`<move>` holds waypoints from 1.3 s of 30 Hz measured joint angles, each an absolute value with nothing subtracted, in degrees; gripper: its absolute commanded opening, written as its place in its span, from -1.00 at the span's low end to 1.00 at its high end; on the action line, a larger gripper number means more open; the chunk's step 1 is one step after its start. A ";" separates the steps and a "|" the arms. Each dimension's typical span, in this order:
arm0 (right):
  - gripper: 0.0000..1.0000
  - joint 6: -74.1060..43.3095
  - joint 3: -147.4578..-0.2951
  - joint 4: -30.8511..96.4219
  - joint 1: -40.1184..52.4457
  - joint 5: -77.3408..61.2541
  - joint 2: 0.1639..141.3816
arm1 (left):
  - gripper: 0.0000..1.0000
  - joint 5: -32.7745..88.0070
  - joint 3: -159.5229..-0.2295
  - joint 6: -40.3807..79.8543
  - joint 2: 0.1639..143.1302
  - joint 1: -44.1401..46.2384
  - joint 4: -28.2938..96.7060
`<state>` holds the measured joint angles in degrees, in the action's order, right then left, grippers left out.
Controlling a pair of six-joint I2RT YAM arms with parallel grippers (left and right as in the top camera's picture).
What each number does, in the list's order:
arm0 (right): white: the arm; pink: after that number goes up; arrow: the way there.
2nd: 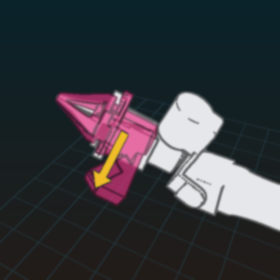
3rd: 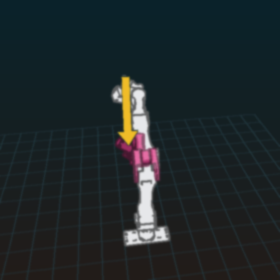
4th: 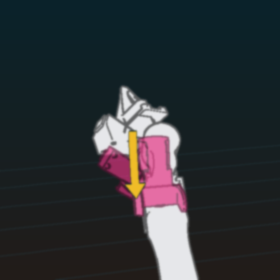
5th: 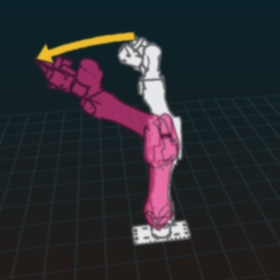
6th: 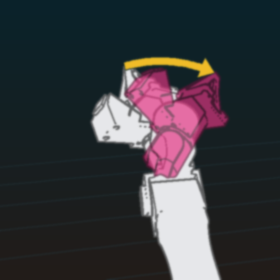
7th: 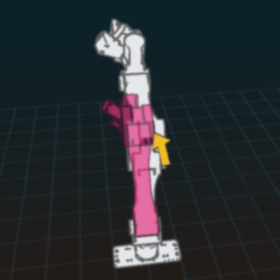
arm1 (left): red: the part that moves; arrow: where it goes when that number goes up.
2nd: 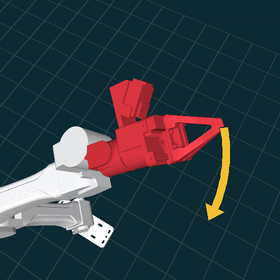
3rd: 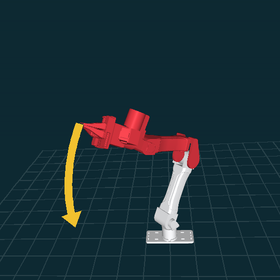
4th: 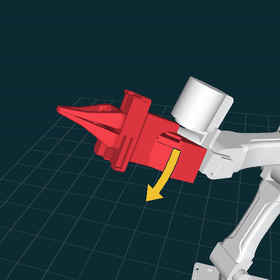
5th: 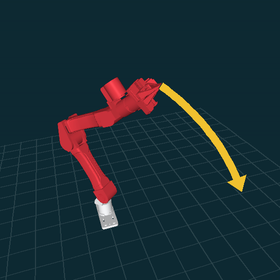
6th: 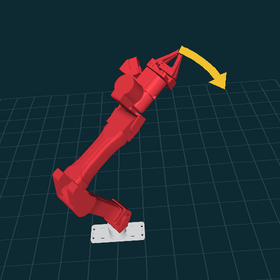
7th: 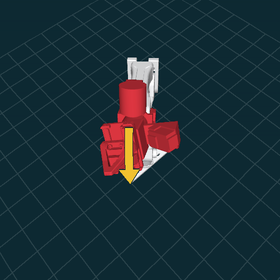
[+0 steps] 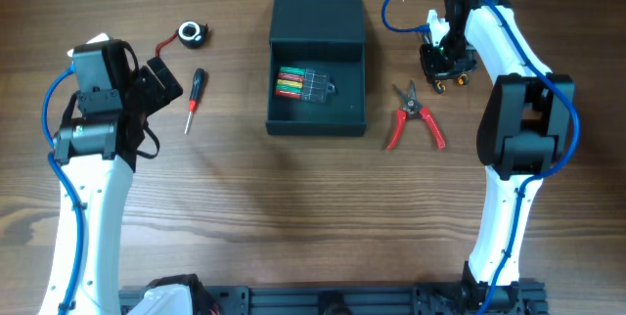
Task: Pack container
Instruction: 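Grasp the orange-black pliers with the right gripper and lift, then lower the pliers into the box beside the case and release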
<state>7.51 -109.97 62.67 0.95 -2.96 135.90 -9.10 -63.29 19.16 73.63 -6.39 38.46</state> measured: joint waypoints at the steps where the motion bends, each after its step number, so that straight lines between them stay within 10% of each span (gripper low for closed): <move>1: -0.91 7.53 -109.97 63.02 0.97 -2.98 135.74 | 0.99 -9.10 -63.29 19.16 73.63 -6.39 38.46; 16: -0.91 21.10 -110.63 65.21 14.66 -6.13 107.81 | 0.99 -9.08 -63.29 19.16 73.63 -6.39 38.46; 25: -0.91 47.66 -110.39 67.09 31.99 -8.38 107.79 | 1.00 -9.10 -63.29 19.16 73.63 -6.39 38.46; 39: -0.91 58.39 -109.95 67.33 31.40 -6.52 125.99 | 1.00 -9.10 -63.29 19.14 73.63 -6.39 38.46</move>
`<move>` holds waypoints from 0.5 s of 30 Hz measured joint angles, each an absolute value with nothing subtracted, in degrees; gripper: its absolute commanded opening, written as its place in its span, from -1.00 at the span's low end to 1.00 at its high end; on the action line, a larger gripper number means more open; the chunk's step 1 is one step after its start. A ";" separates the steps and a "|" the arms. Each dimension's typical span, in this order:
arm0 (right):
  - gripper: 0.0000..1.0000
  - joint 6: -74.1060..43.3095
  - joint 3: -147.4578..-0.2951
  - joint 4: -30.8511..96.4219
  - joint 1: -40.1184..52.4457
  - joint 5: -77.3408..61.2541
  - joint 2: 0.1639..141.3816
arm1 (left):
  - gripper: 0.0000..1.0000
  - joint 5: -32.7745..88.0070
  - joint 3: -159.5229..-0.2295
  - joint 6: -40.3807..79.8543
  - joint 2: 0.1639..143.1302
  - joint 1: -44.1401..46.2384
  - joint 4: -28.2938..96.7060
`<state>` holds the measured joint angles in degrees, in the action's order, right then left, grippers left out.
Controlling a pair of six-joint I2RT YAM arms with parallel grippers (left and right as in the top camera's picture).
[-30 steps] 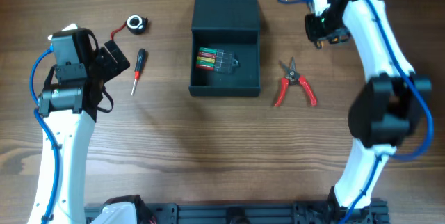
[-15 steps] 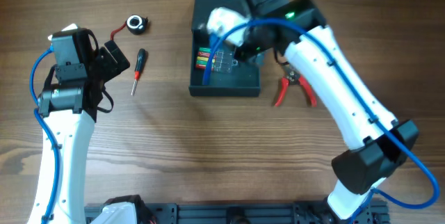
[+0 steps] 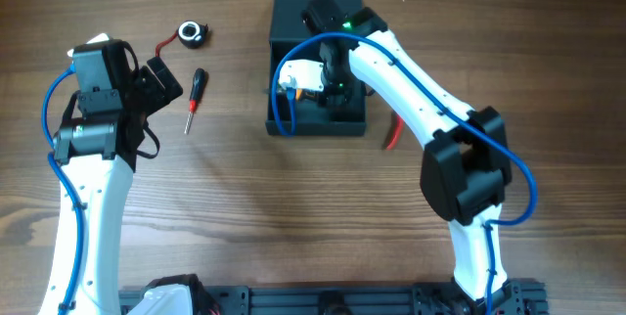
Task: Pack container
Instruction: 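Lower the pliers into the box beside the case and release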
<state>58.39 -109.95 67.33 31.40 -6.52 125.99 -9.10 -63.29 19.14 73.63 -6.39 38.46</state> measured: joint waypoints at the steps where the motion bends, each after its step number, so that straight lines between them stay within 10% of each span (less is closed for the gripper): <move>1: -0.92 58.70 -109.95 67.37 31.40 -6.17 126.76 | 0.99 -9.10 -63.29 19.16 73.63 -6.39 38.46; 15: -0.91 59.75 -109.95 68.53 27.75 -8.62 127.42 | 0.99 -9.10 -63.29 19.16 73.63 -6.39 38.46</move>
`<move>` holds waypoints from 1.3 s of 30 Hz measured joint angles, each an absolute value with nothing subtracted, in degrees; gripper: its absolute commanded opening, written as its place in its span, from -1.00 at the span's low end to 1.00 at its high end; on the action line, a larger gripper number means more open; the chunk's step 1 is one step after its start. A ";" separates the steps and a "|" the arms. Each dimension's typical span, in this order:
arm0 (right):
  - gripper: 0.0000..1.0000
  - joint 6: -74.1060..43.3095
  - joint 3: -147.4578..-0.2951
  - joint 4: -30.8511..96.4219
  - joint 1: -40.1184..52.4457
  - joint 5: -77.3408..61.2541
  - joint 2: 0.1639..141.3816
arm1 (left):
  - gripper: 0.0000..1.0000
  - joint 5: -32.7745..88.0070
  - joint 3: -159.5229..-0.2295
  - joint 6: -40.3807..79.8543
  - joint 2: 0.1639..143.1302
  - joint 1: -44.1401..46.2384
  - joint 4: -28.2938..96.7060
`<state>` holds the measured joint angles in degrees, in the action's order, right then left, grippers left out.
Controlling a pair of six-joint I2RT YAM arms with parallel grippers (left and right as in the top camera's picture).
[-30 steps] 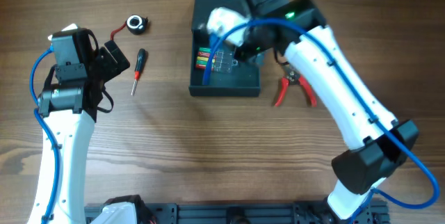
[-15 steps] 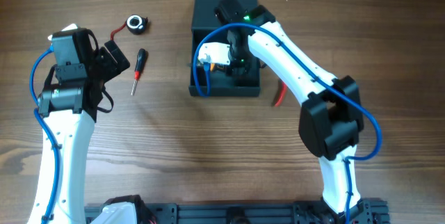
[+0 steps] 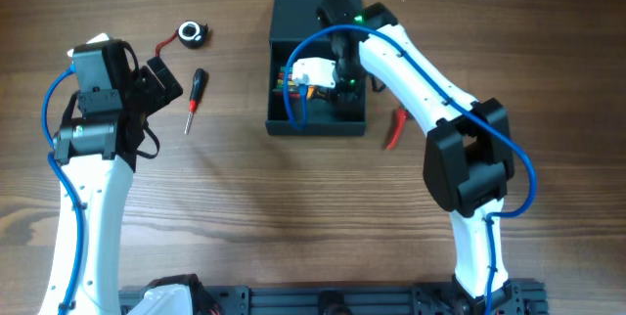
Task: Pack container
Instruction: 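Lower the pliers into the box beside the case and release, then move the right gripper to the red snips and grasp them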
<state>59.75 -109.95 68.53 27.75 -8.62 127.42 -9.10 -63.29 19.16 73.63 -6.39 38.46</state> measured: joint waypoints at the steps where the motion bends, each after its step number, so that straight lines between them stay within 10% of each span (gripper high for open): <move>1: -0.91 59.72 -109.95 68.64 27.51 -8.93 127.42 | 1.00 -9.10 -63.29 19.16 73.63 -6.39 38.46; 9: -0.84 59.72 -106.72 66.63 27.55 -11.81 127.42 | 1.00 -9.10 -63.29 19.14 73.63 -6.39 38.46; 10: -0.46 59.72 -104.88 65.98 27.55 -11.81 127.42 | 1.00 -9.10 -63.29 19.16 73.63 -6.39 38.44; 15: -0.12 59.05 -100.57 63.02 27.55 -11.51 127.50 | 0.99 -9.10 -63.29 19.16 73.63 -6.39 38.46; 18: 0.43 56.73 -100.57 61.69 27.59 -10.61 127.50 | 1.00 -9.10 -63.29 19.16 73.63 -6.39 38.46; 39: 0.36 35.92 -109.10 60.58 26.20 1.30 110.63 | 0.99 -9.10 -63.29 19.16 73.63 -6.39 38.46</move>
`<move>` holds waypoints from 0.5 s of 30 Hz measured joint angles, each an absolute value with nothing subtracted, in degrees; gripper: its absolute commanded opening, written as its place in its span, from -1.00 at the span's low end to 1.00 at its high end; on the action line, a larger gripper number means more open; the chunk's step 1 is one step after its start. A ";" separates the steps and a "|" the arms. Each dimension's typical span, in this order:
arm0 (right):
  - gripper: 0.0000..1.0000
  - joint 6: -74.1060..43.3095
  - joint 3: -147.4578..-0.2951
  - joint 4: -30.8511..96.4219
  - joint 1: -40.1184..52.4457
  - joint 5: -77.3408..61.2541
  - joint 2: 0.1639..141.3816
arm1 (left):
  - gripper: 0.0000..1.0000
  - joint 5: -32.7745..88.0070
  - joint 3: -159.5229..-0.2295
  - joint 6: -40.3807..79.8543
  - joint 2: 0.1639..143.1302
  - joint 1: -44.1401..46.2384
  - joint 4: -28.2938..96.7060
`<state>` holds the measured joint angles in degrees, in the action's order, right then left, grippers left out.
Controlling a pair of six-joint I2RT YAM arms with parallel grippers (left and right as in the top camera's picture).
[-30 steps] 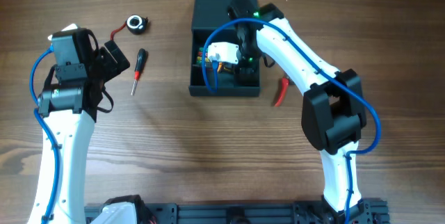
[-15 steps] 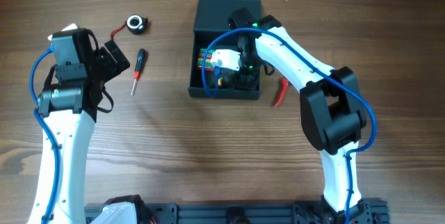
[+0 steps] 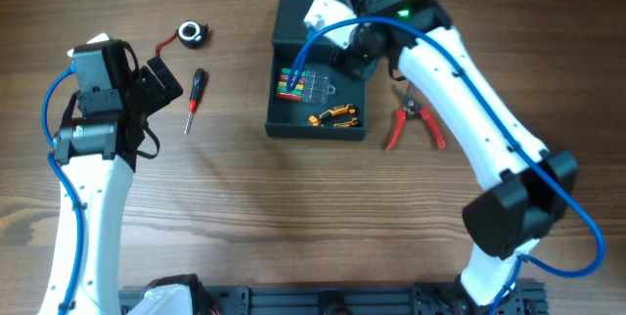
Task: Pack container
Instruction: 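Move the right gripper to the red snips and grasp them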
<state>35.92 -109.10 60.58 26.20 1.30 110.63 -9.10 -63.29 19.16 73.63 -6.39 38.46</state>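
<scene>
The dark open container point(image 3: 315, 127) stands at the table's back middle, its lid point(image 3: 311, 2) folded back. Inside lie a set of coloured bits point(image 3: 296, 82) on the left and a small orange-and-black tool point(image 3: 333, 116) at the front. My right gripper point(image 3: 357, 56) hovers over the container's back right corner, apart from the orange-and-black tool and holding nothing. My left gripper point(image 3: 161, 82) rests at the far left, just left of the screwdriver point(image 3: 195, 98); its fingers are too dark to read.
Red-handled pliers point(image 3: 411, 119) lie right of the container, partly under my right arm. A black round piece with a pale centre point(image 3: 193, 31) and a thin red cord sits at the back left. Bare wood covers the front half.
My right gripper was low inside the container, hiding its floor. Now it is raised toward the back right, and the orange-and-black tool lies on the container floor.
At first my right gripper was at the table's back right on the orange-and-black tool, and the container held only the bits. Later it was over, then inside, the container. Now the tool lies in the container. The left arm has stayed still.
</scene>
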 measured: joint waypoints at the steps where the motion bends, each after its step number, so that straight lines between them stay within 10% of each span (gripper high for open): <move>1: 0.35 34.22 -109.14 60.38 24.86 1.61 110.13 | 0.99 -9.10 -63.29 19.16 73.63 -6.39 38.46; 15: 0.43 6.15 -96.75 66.98 -0.89 -4.40 110.15 | 0.99 -9.10 -63.29 19.16 73.63 -6.39 38.46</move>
<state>6.15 -96.75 66.98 -0.89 -4.40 110.15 -9.10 -63.29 19.16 73.63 -6.39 38.46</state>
